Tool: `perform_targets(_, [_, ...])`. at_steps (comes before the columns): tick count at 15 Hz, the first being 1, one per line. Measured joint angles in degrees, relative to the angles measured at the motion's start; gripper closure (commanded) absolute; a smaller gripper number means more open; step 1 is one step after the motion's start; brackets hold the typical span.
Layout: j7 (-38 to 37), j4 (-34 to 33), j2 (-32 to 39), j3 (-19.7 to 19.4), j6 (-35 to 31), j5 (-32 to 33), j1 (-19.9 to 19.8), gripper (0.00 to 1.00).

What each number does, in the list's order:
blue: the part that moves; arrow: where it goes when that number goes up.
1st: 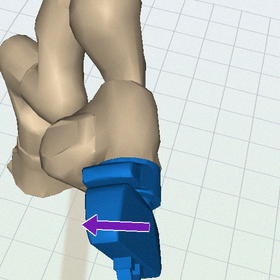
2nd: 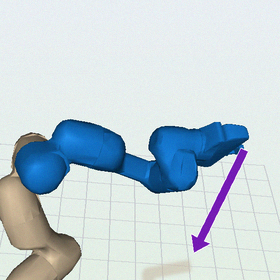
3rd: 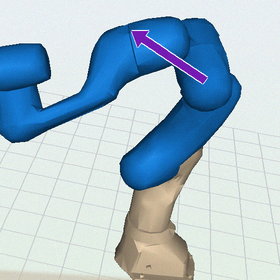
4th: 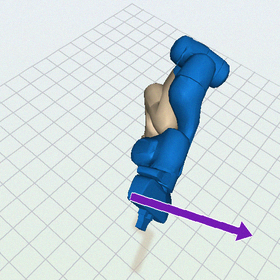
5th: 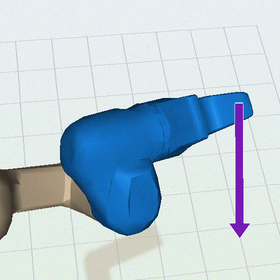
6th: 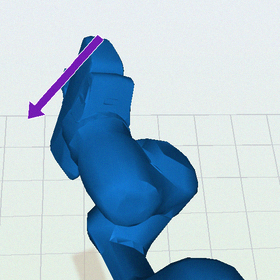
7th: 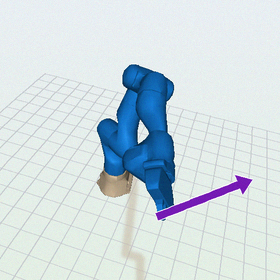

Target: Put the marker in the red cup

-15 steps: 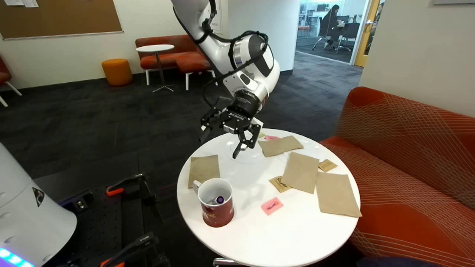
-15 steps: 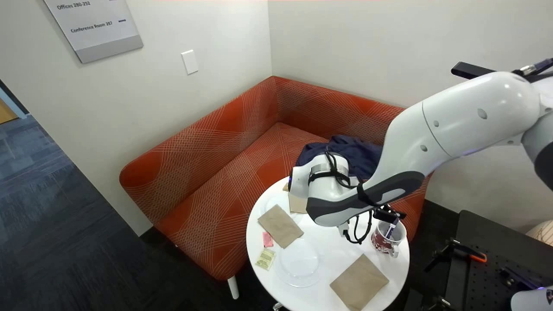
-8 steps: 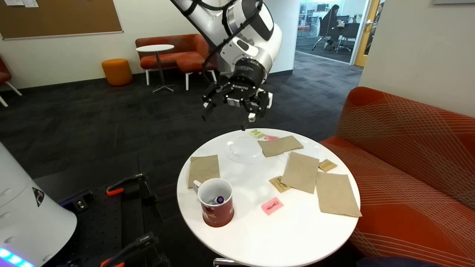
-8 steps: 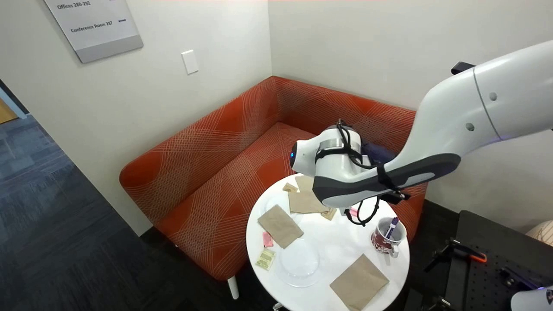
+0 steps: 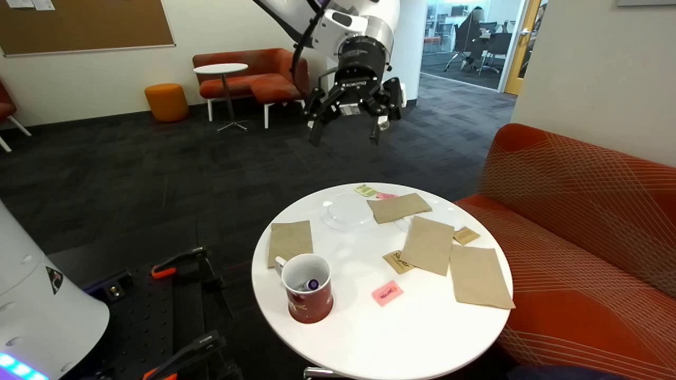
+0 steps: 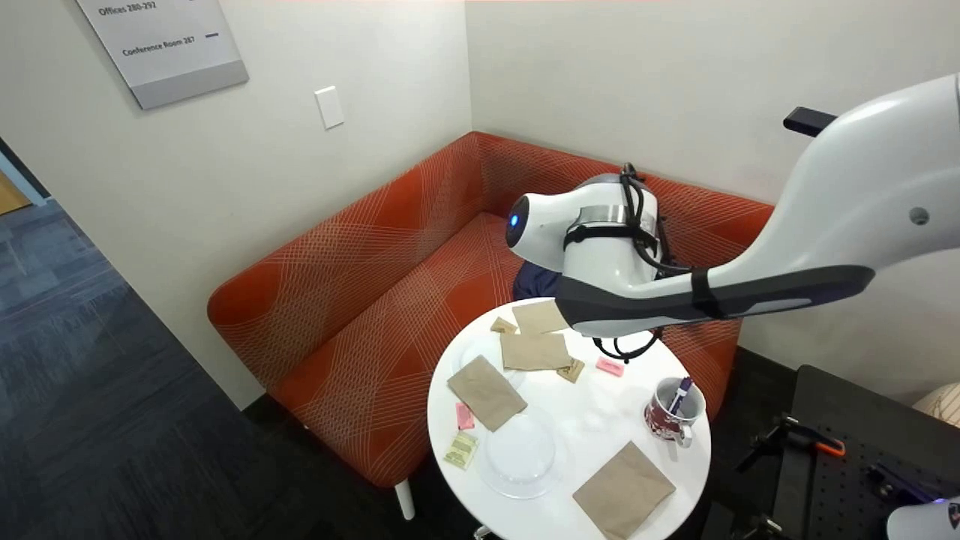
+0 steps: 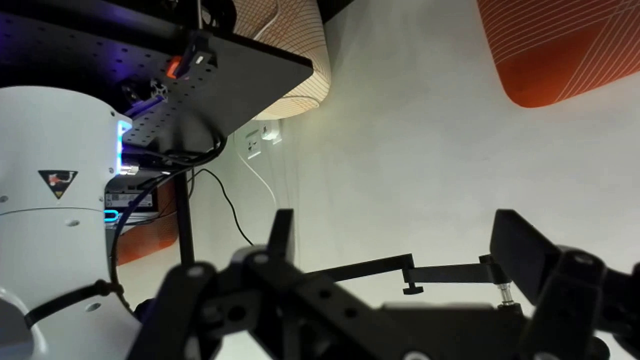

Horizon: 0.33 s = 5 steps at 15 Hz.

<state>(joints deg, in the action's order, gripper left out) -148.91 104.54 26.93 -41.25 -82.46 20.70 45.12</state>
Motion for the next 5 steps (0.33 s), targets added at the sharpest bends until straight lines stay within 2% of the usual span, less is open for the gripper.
perform_targets(2, [0.0,1.1,0.0,-3.3,-1.3,-0.7,3.4,0.00])
perform_targets(5, [0.0,1.6,0.0,-4.0,-1.7,-0.8,4.4,0.00])
